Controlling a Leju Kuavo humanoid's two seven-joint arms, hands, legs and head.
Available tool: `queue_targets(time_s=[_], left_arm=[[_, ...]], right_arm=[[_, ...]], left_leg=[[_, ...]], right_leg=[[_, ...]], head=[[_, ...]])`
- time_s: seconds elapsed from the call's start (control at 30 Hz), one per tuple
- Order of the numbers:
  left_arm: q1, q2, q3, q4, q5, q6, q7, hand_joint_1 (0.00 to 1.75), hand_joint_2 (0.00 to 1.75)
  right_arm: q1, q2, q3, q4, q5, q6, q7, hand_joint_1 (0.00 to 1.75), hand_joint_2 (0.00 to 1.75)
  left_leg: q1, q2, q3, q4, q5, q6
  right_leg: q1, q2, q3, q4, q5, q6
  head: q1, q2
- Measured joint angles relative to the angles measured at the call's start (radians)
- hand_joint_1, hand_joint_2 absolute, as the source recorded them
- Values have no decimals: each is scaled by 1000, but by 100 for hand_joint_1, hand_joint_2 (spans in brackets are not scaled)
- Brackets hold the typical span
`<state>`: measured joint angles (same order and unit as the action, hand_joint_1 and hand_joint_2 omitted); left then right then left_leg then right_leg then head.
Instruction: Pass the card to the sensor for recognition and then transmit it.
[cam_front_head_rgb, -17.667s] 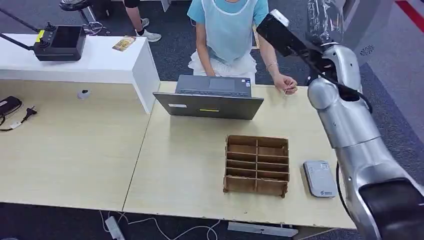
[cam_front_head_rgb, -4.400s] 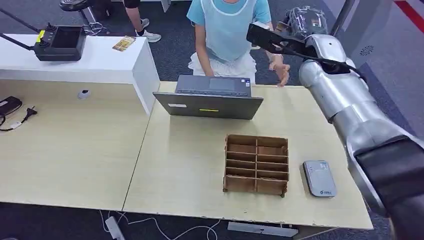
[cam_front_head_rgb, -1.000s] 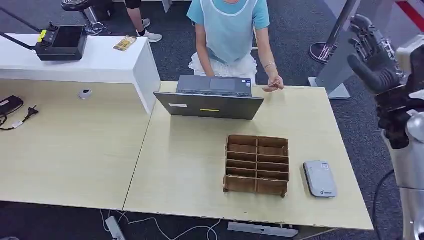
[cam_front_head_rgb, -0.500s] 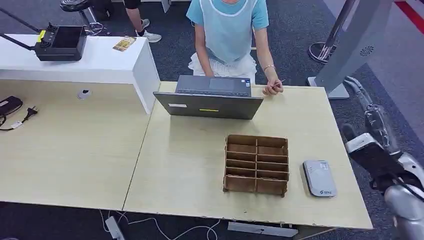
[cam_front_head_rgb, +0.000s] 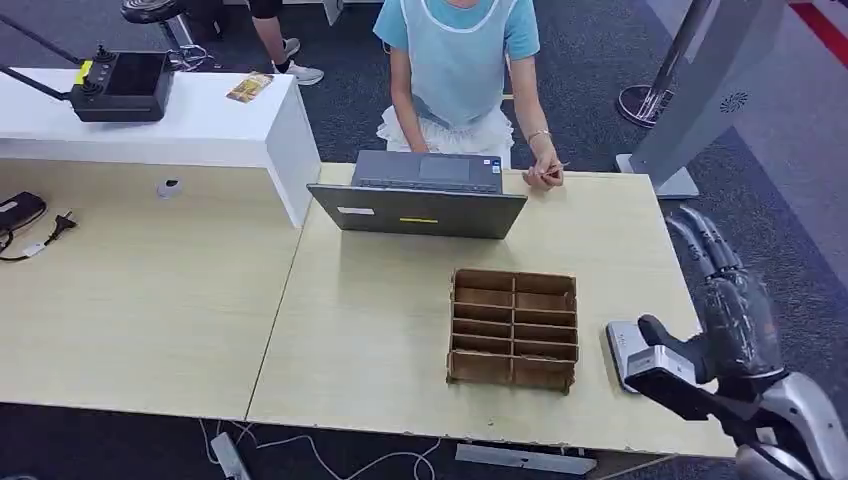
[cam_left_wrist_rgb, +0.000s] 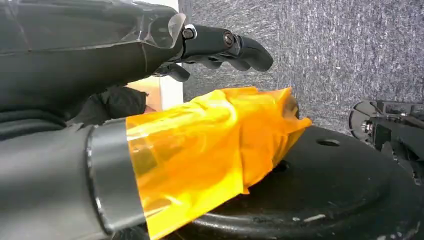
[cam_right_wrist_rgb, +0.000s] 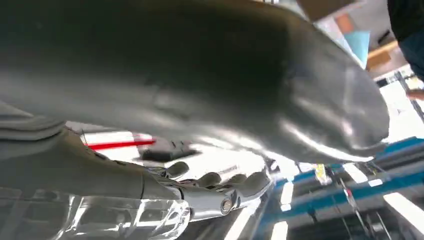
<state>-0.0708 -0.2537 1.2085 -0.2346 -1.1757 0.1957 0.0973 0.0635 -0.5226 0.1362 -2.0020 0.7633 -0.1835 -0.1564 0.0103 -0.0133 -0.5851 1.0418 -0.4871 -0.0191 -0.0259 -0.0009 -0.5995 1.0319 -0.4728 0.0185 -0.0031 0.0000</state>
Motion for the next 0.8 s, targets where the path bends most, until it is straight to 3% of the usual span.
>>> queue_targets(time_s=[0.13,0.17,0.63,0.8], left_arm=[[0,0,4,0,-1,0,0,0,0],[0,0,4,0,-1,0,0,0,0],[-1,1,5,0,-9,-9,0,0,0],[-1,2,5,0,-11,-13,1,0,0]], right_arm=[[36,3,13,-5,-20,4,17,0,0],[42,3,15,-5,-23,4,18,0,175],[79,3,43,-30,77,41,52,0,175],[79,-35,59,-31,93,94,82,0,175]], left_leg=[[0,1,0,0,0,0],[0,1,0,0,0,0],[0,1,0,0,0,0],[0,1,0,0,0,0]], right_leg=[[0,0,0,0,0,0],[0,0,0,0,0,0],[0,1,0,0,0,0],[0,1,0,0,0,0]], head=[[0,0],[0,0],[0,0],[0,0]])
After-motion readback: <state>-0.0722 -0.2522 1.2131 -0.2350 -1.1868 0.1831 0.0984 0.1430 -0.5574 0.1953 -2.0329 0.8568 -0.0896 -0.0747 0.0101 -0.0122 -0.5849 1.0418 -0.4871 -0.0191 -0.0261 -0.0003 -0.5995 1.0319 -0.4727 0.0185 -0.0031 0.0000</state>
